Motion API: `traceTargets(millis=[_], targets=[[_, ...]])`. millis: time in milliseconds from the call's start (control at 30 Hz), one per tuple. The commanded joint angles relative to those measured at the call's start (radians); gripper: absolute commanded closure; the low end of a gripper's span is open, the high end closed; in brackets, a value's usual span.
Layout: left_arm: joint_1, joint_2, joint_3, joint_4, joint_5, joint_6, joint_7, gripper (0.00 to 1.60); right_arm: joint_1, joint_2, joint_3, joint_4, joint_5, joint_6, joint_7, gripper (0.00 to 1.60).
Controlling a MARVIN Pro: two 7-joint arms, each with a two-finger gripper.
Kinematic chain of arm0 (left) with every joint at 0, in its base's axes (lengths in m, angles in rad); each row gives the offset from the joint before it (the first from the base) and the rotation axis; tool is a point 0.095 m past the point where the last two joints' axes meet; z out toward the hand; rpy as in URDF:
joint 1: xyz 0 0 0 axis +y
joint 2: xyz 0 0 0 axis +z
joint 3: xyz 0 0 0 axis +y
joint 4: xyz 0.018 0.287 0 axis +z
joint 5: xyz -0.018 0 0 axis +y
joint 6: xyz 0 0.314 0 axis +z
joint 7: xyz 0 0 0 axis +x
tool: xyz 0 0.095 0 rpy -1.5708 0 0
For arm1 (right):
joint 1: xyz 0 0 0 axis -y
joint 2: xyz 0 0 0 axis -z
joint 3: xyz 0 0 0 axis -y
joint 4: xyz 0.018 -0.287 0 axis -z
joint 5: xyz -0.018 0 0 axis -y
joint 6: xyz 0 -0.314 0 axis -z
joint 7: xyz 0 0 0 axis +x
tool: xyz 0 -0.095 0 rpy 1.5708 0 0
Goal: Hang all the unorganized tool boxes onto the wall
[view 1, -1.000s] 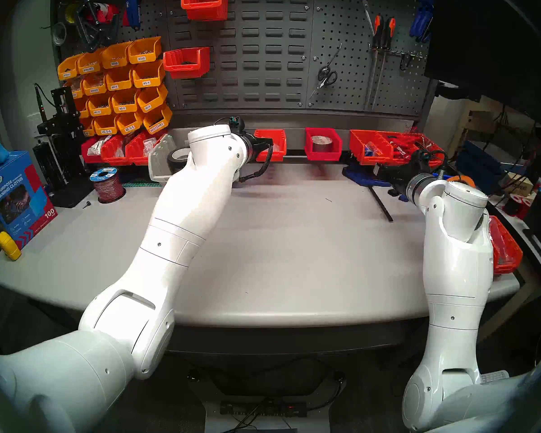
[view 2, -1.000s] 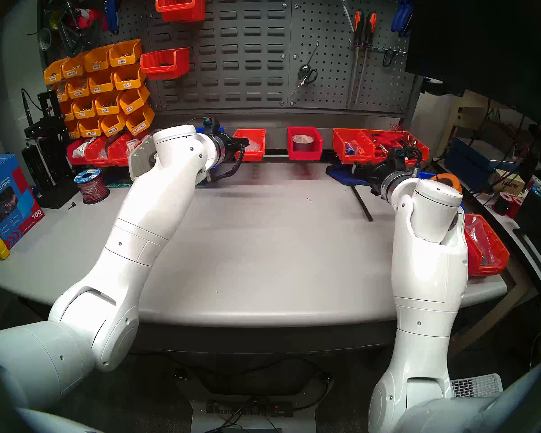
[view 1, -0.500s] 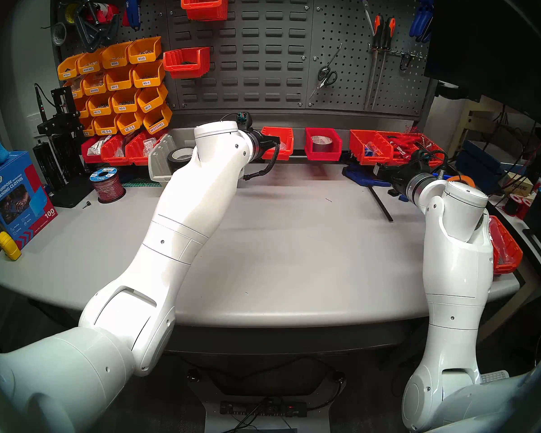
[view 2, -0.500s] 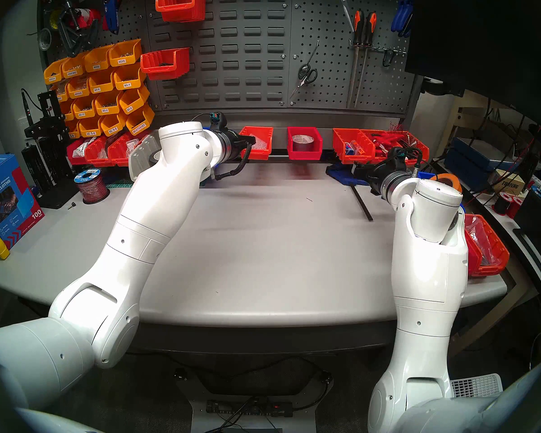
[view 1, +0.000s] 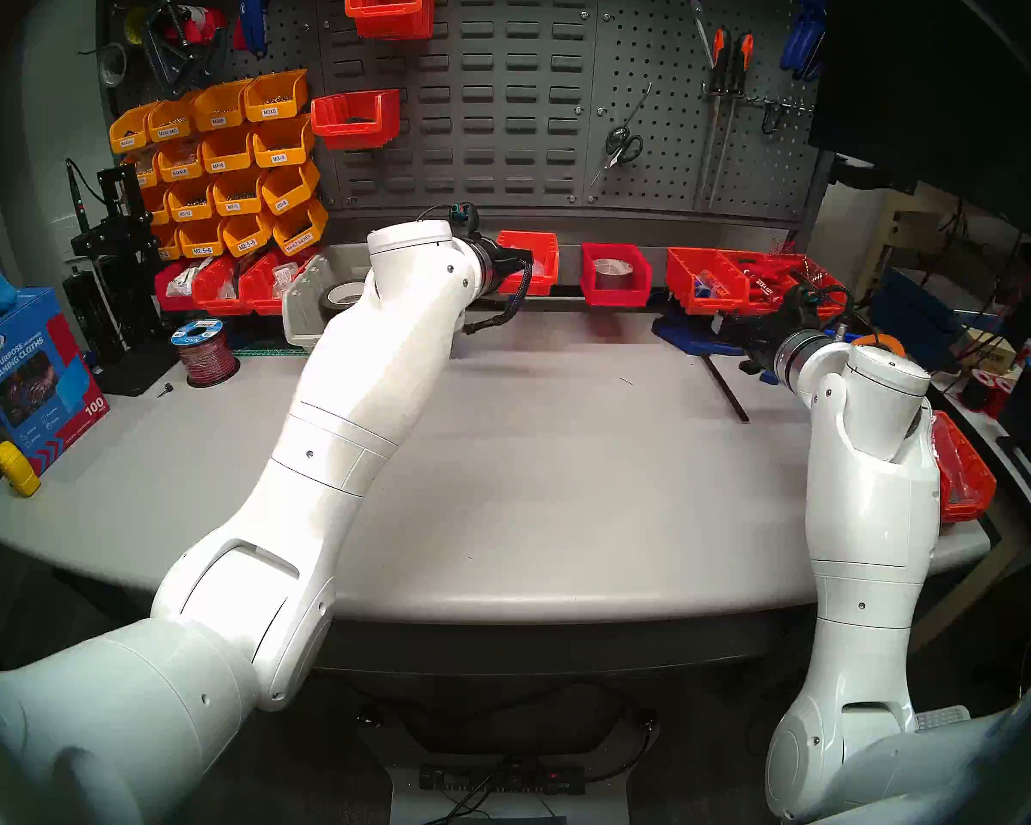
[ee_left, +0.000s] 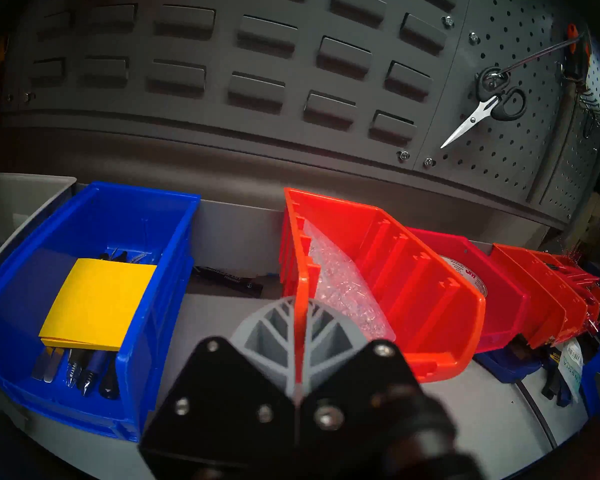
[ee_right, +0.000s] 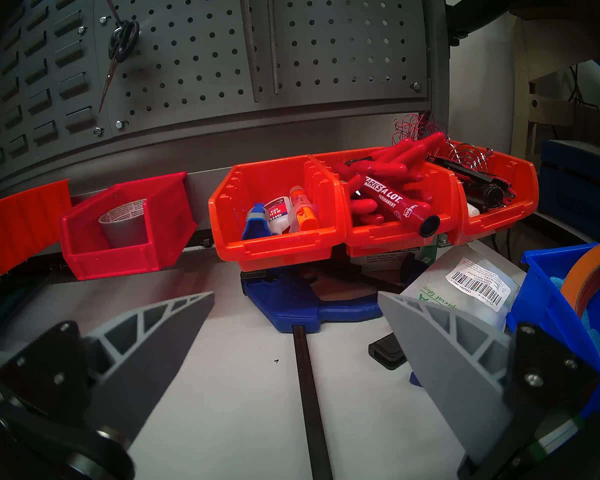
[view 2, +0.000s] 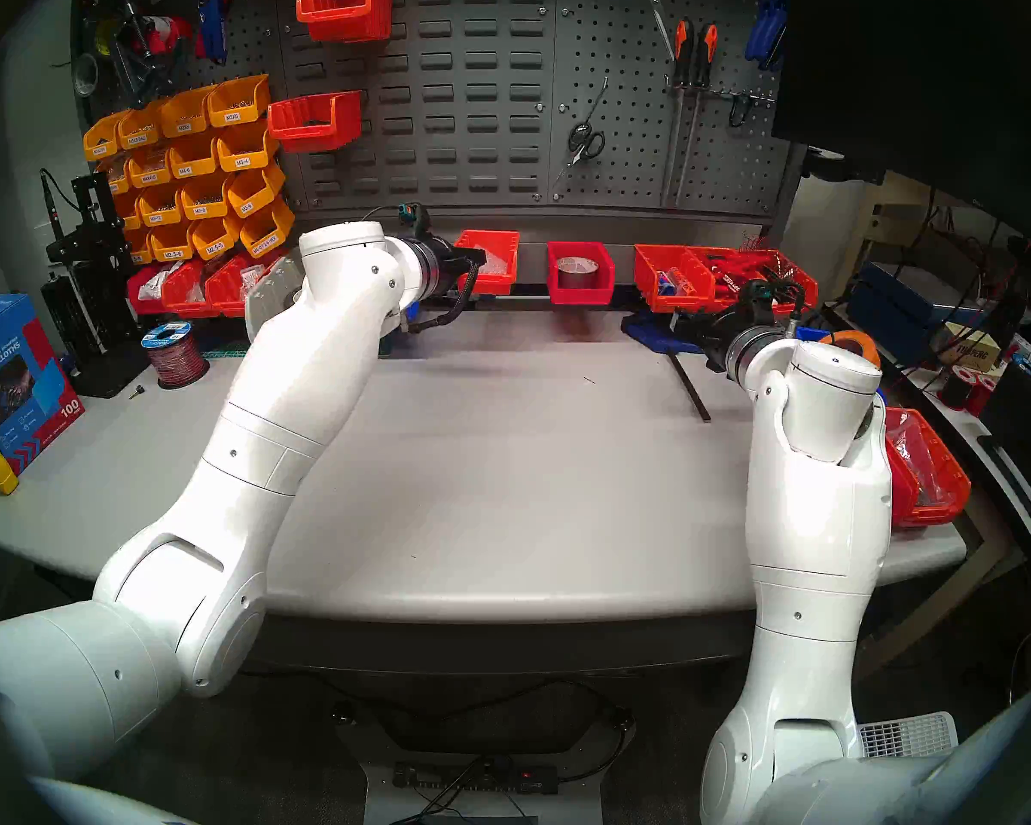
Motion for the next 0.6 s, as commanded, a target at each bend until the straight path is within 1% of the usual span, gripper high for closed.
traceTargets(millis=[0, 200, 567], targets=[[-0.033, -0.008, -0.005, -0.019, 0.003, -0.011, -0.003, 1.60, 0.014, -0.002, -0.002, -0.014, 0.002, 0.001, -0.001, 0.00], [-0.035, -0.019, -0.010, -0.009, 0.010, -0.020, 0.002, 1.60, 0.014, -0.003, -0.002, -0.014, 0.001, 0.001, 0.000, 0.00], [-0.015, -0.035, -0.014, 0.007, 0.022, -0.056, 0.002, 1.60, 0.015, -0.005, -0.001, -0.014, -0.002, 0.001, 0.001, 0.00]])
